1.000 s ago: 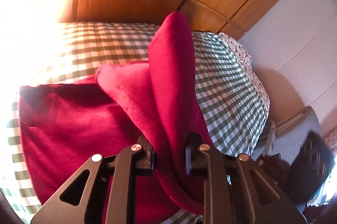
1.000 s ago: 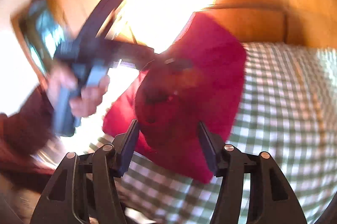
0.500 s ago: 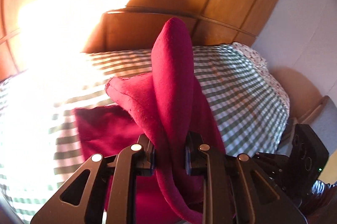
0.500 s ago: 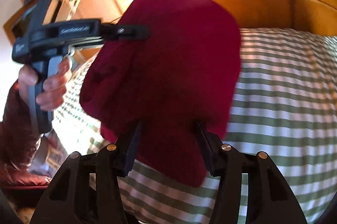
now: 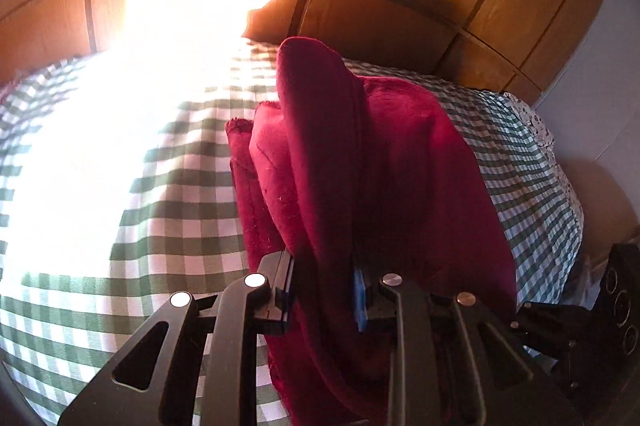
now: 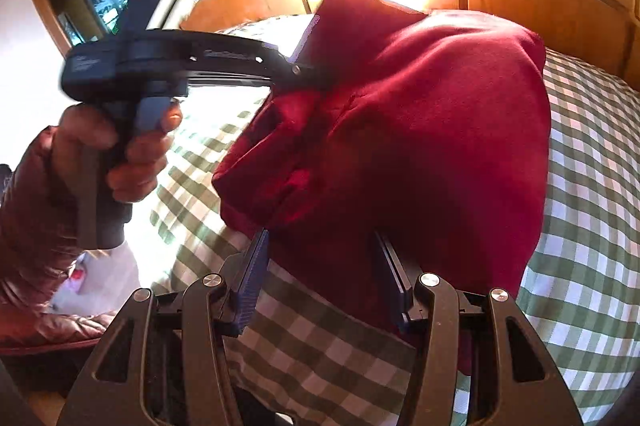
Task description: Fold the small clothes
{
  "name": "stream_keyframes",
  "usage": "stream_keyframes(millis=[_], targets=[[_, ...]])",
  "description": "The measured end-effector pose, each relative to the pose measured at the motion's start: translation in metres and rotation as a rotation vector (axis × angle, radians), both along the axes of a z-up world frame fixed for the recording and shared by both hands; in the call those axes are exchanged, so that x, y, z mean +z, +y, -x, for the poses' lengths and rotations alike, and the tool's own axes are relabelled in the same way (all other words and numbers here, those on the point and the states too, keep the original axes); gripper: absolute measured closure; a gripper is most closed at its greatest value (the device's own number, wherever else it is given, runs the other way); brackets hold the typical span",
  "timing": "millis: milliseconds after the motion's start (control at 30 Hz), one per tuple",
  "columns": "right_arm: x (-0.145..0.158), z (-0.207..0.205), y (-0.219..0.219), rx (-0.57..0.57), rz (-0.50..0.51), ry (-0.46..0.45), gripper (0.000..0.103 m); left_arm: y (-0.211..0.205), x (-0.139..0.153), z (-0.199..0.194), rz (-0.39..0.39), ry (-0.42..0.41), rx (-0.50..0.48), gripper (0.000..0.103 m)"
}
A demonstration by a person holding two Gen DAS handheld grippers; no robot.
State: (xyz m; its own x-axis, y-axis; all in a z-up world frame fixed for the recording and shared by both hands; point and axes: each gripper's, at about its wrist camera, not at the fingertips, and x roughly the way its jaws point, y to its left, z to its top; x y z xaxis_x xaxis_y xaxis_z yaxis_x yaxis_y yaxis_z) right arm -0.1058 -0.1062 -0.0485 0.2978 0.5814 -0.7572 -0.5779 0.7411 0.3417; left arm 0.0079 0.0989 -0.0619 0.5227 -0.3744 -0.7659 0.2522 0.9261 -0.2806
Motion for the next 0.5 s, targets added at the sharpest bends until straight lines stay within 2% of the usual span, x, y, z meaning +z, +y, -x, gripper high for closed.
stream_keyframes(millis=[100,167,200,333,433,500], targets=[[0.013,-0.002,-0.016,0.026,-0.065,0.015,0.051,0.005,0.002,0.010,-0.026,-0.043,0.022,0.082],[0.026,-0.006,-0.032,-0.010,-0.099,0.006,0.051,0.005,-0.004,0.012,-0.021,-0.028,0.020,0.082],[0.032,-0.013,-0.043,-0.053,-0.111,0.000,0.051,0.008,-0.012,0.009,-0.011,0.003,0.024,0.078],[0.042,-0.044,-0.062,-0.204,-0.057,-0.058,0.051,0.021,-0.021,0.002,0.035,0.050,0.098,0.055],[0.046,-0.070,-0.060,-0.266,0.003,-0.104,0.051,0.035,-0.014,-0.003,0.102,0.044,0.126,0.052],[0.047,-0.084,-0.049,-0.267,0.042,-0.136,0.051,0.041,-0.011,-0.008,0.122,0.036,0.134,0.053]])
